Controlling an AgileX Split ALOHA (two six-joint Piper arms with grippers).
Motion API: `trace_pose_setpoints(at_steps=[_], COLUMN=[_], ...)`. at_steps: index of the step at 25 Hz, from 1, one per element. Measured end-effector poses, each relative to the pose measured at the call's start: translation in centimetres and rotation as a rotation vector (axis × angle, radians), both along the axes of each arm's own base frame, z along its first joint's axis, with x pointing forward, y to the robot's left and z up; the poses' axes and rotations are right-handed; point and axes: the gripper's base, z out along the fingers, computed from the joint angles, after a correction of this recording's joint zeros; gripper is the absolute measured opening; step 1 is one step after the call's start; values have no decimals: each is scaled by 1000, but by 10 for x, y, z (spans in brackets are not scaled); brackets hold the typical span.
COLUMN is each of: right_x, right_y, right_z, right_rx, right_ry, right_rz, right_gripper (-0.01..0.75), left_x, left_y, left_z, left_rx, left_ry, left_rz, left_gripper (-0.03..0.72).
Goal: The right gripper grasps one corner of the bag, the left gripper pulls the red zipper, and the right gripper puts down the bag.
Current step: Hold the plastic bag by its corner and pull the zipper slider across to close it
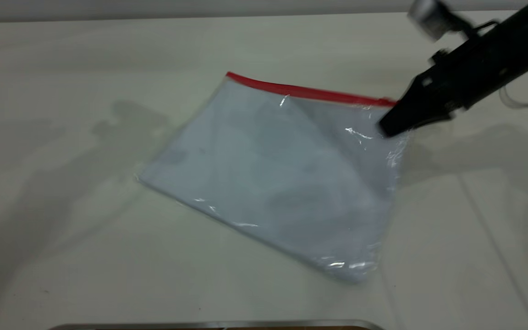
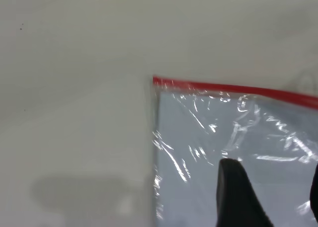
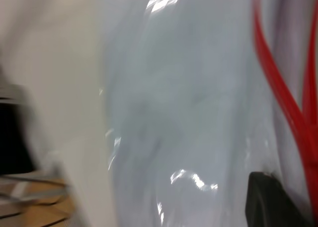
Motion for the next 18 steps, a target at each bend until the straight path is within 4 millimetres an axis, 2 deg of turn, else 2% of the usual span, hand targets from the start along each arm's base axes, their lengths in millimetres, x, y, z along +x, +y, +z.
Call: trace_pose_setpoints(at_steps=[3, 4, 6, 8, 10, 12, 15, 18], right_x=[35, 46, 55, 49, 33, 17, 13, 27], right_y=[-18, -18, -3, 25, 54, 68, 57, 42], right_z=[22, 30, 41, 45, 44, 41, 39, 47], right_rx=[-26, -8, 45, 101, 127, 106, 13, -16], right_ry=[-93, -133, -193, -222, -186, -119, -74, -112], right_rz=[-162, -205, -190, -60, 116, 266, 318, 215], right_gripper=[34, 34, 34, 34, 34, 34, 34, 34], left_x=[3, 5, 9, 15, 22, 28, 35, 42], left_y=[0, 0, -1, -5, -10, -16, -23, -32], left_z=[-8, -10, -13, -12, -8, -5, -7, -18], left_rx=[11, 14, 19, 24, 26, 29, 33, 40], left_ry=[8, 9, 5, -14, -42, -67, -82, -72], left_rz=[7, 10, 13, 0, -19, -38, -60, -84], left_gripper=[425, 425, 425, 425, 425, 425, 425, 425])
